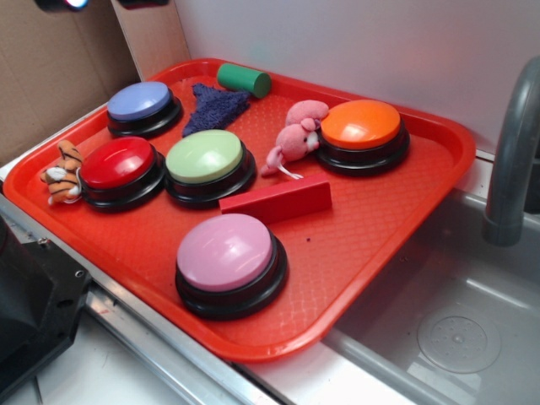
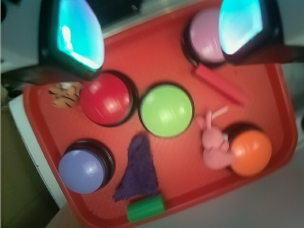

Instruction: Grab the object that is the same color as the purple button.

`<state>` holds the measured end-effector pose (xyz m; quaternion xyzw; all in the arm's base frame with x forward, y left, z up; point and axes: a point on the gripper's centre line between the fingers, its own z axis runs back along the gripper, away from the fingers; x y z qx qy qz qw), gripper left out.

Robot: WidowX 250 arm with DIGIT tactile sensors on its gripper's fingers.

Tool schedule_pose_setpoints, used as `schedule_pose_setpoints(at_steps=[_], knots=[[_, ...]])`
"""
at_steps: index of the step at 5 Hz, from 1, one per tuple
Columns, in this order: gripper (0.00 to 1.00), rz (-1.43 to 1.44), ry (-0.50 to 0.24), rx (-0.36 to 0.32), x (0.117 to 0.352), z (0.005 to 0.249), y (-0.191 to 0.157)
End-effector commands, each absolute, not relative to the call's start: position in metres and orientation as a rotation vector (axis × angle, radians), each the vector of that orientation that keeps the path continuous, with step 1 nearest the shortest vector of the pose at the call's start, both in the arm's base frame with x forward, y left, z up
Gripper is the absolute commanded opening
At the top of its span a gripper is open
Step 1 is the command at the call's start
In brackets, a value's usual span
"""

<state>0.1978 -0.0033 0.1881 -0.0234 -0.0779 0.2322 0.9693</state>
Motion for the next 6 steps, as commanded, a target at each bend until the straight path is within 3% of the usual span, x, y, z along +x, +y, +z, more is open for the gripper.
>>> schedule_pose_setpoints(at_steps=[1,3,6], knots=[[1.00,0.753,-0.241,-0.016,0.240,0.150,0.029],[1.00,0.889,-0.268,-0.021,0.266,0.098,0.064],[1.00,0.899,-0.185,-0.080,0.275,0.042,0.084]])
